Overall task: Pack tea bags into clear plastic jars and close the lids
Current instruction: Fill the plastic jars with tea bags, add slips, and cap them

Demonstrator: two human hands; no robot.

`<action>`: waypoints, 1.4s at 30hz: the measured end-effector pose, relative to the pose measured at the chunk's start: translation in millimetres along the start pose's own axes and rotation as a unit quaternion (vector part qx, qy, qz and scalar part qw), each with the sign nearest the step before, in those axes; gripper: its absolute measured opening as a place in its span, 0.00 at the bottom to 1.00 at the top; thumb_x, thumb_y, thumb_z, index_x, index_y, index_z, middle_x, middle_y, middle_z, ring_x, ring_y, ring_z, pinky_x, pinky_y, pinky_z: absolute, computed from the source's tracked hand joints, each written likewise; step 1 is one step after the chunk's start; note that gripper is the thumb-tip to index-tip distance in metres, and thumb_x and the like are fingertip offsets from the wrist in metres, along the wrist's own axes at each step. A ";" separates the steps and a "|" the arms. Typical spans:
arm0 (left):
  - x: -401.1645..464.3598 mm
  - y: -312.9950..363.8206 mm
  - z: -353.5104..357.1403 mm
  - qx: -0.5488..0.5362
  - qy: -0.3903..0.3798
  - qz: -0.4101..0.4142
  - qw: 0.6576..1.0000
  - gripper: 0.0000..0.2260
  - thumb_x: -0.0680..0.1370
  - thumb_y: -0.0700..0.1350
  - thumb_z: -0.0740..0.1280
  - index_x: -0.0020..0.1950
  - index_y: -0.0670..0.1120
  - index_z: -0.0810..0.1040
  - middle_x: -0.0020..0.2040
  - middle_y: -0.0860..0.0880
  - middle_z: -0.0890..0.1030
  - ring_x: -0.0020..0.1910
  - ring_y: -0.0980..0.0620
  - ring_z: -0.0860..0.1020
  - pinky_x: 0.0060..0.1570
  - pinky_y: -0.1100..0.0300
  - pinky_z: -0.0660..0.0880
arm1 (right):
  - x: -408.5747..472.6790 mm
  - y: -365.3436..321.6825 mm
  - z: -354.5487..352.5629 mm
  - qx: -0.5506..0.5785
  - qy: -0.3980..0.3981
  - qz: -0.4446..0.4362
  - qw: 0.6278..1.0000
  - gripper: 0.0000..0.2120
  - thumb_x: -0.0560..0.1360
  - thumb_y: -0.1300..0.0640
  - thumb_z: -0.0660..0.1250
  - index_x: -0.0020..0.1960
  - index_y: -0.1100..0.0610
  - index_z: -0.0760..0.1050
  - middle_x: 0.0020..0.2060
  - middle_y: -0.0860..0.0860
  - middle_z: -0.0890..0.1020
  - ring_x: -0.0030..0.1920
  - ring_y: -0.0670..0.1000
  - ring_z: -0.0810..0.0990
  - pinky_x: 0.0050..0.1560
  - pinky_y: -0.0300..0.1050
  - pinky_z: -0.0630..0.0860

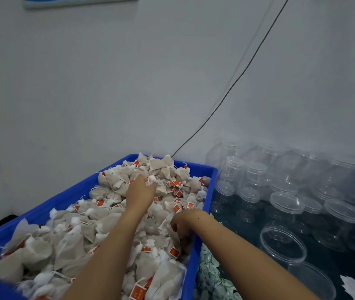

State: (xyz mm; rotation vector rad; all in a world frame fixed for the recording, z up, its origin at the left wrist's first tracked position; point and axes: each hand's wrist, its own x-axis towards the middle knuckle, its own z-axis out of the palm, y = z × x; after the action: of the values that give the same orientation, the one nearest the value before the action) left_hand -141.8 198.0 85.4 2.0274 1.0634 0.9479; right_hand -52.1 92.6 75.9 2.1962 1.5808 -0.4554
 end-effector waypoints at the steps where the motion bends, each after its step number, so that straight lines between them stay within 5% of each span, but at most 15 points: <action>1: -0.1 1.0 0.8 -0.061 -0.005 -0.024 0.998 0.11 0.78 0.43 0.65 0.38 0.46 0.66 0.37 0.48 0.70 0.35 0.52 0.68 0.36 0.58 0.67 | -0.4 1.6 -0.1 0.026 0.027 -0.003 0.999 0.19 0.74 0.57 0.70 0.64 0.59 0.75 0.60 0.57 0.78 0.57 0.58 0.78 0.56 0.51 0.76; 6: -2.6 9.9 -2.0 -0.173 -0.045 -0.090 0.980 0.07 0.79 0.44 0.63 0.44 0.41 0.71 0.44 0.42 0.73 0.43 0.43 0.75 0.42 0.50 0.76 | -13.7 12.1 -5.2 0.153 0.167 -0.015 0.974 0.12 0.77 0.60 0.65 0.60 0.59 0.75 0.57 0.58 0.78 0.56 0.58 0.77 0.51 0.47 0.72; 8: -2.5 8.5 -1.0 -0.193 -0.078 -0.119 0.971 0.06 0.79 0.43 0.62 0.49 0.40 0.73 0.48 0.39 0.75 0.51 0.38 0.77 0.49 0.43 0.80 | -19.4 14.9 -8.1 0.170 0.170 -0.023 0.971 0.13 0.77 0.60 0.65 0.61 0.60 0.76 0.58 0.58 0.78 0.57 0.57 0.76 0.54 0.48 0.73; 10: -4.2 5.7 0.6 -0.208 -0.110 -0.147 0.961 0.05 0.80 0.41 0.62 0.51 0.39 0.73 0.52 0.37 0.74 0.53 0.37 0.77 0.44 0.42 0.81 | -22.0 13.4 -9.9 0.160 0.145 -0.025 0.976 0.14 0.76 0.59 0.66 0.61 0.59 0.76 0.58 0.57 0.78 0.57 0.57 0.76 0.54 0.47 0.74; 15: -11.1 5.2 3.4 -0.183 -0.158 -0.157 0.958 0.06 0.79 0.39 0.64 0.43 0.40 0.71 0.50 0.39 0.73 0.48 0.40 0.77 0.31 0.52 0.81 | -14.6 -3.6 -5.1 0.013 0.001 0.008 1.000 0.17 0.76 0.52 0.68 0.60 0.61 0.76 0.50 0.54 0.78 0.47 0.54 0.75 0.49 0.49 0.73; 20: -12.5 6.9 4.3 -0.151 -0.148 -0.137 0.968 0.04 0.79 0.41 0.65 0.48 0.41 0.72 0.51 0.39 0.75 0.47 0.42 0.79 0.32 0.53 0.81 | -11.5 -17.6 0.8 -0.039 -0.001 0.013 0.999 0.15 0.79 0.58 0.62 0.63 0.65 0.71 0.39 0.55 0.70 0.46 0.55 0.69 0.47 0.49 0.68; 22: -11.8 7.5 5.0 -0.146 -0.142 -0.133 0.970 0.05 0.79 0.42 0.65 0.45 0.43 0.71 0.51 0.40 0.75 0.41 0.46 0.78 0.31 0.55 0.81 | -12.9 -16.6 -1.6 -0.025 0.014 0.015 0.999 0.15 0.77 0.60 0.66 0.61 0.66 0.73 0.44 0.57 0.74 0.45 0.56 0.72 0.47 0.49 0.70; 26: -8.1 5.9 6.8 -0.119 -0.117 -0.133 0.977 0.12 0.78 0.44 0.66 0.59 0.40 0.72 0.54 0.41 0.76 0.37 0.50 0.77 0.40 0.51 0.82 | -17.8 -6.4 -5.6 0.071 0.095 0.016 0.993 0.18 0.71 0.66 0.68 0.60 0.62 0.73 0.55 0.59 0.78 0.52 0.57 0.77 0.53 0.50 0.76; 30: -3.6 2.6 3.9 -0.147 -0.077 -0.155 0.974 0.19 0.77 0.44 0.67 0.64 0.36 0.71 0.57 0.38 0.76 0.45 0.45 0.78 0.48 0.47 0.81 | -26.9 9.7 -11.3 0.219 0.241 -0.008 0.946 0.15 0.75 0.63 0.65 0.61 0.58 0.72 0.57 0.54 0.76 0.54 0.53 0.75 0.52 0.45 0.74; 36: -8.3 4.3 0.9 -0.175 -0.154 -0.214 0.949 0.11 0.78 0.40 0.64 0.60 0.40 0.75 0.48 0.44 0.75 0.41 0.47 0.74 0.36 0.53 0.75 | -36.3 32.1 -21.5 0.421 0.416 -0.023 0.806 0.13 0.72 0.69 0.68 0.43 0.52 0.69 0.42 0.48 0.75 0.43 0.48 0.73 0.39 0.39 0.70; 39: -17.0 15.4 -5.6 -0.220 -0.234 -0.282 0.904 0.12 0.77 0.37 0.60 0.56 0.42 0.80 0.56 0.37 0.75 0.48 0.41 0.74 0.38 0.54 0.74 | -40.6 34.4 -22.9 0.513 0.446 -0.046 0.732 0.16 0.70 0.69 0.70 0.40 0.51 0.69 0.40 0.47 0.75 0.40 0.45 0.73 0.37 0.37 0.72; 42: -22.4 21.4 -7.5 -0.346 -0.231 -0.284 0.864 0.09 0.73 0.40 0.60 0.49 0.43 0.78 0.49 0.38 0.79 0.44 0.42 0.76 0.34 0.57 0.72 | -41.8 34.9 -20.9 0.560 0.431 -0.062 0.705 0.16 0.70 0.70 0.70 0.40 0.51 0.70 0.39 0.47 0.76 0.41 0.46 0.74 0.34 0.32 0.72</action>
State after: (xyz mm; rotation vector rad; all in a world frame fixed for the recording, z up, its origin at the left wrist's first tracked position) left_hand -148.7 170.5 99.8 1.1468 0.8104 0.3980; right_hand -31.1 58.6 118.5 3.6191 2.2862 -0.5426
